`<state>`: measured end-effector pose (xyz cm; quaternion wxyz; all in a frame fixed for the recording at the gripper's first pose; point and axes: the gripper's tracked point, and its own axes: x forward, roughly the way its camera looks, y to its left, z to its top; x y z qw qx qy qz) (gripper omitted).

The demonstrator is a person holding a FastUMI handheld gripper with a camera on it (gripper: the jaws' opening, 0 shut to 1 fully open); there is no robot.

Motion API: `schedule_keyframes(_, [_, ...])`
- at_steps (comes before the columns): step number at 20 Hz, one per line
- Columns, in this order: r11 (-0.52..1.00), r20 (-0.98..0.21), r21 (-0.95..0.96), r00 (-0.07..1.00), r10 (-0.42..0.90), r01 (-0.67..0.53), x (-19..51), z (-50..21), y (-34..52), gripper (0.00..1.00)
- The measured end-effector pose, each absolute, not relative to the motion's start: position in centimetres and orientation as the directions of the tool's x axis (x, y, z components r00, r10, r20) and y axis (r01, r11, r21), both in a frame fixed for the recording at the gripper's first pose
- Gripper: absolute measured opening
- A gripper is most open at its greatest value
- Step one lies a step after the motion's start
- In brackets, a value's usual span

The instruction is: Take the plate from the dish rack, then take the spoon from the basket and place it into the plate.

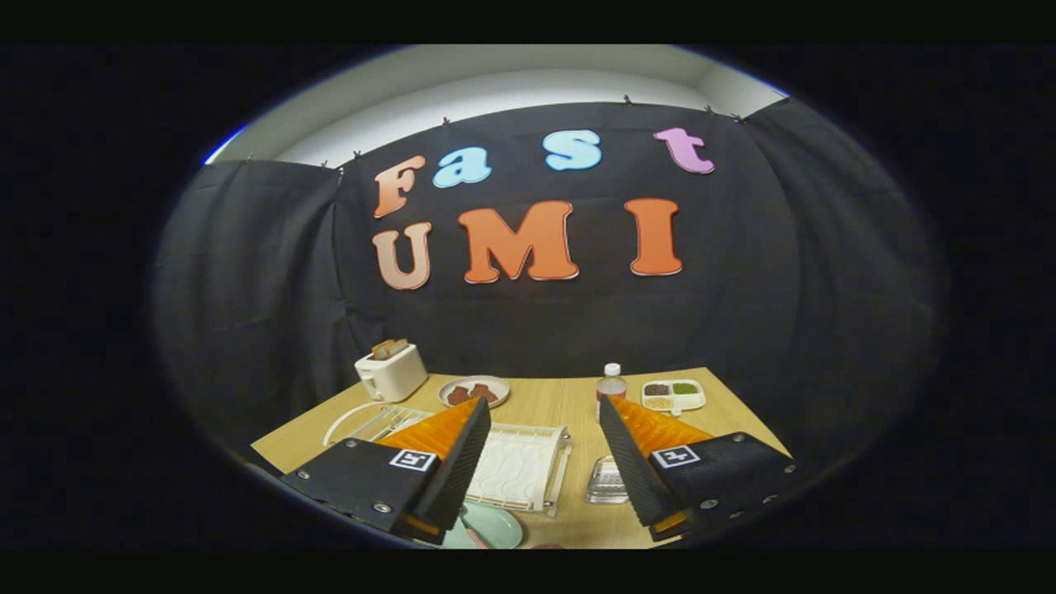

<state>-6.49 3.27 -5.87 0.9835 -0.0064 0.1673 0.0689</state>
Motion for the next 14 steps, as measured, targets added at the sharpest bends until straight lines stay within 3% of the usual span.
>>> schedule_keyframes(14, [0.995, -0.149, -0.029, 0.985, 0.09, -0.096, -5.0, 2.9, 2.8, 0.91])
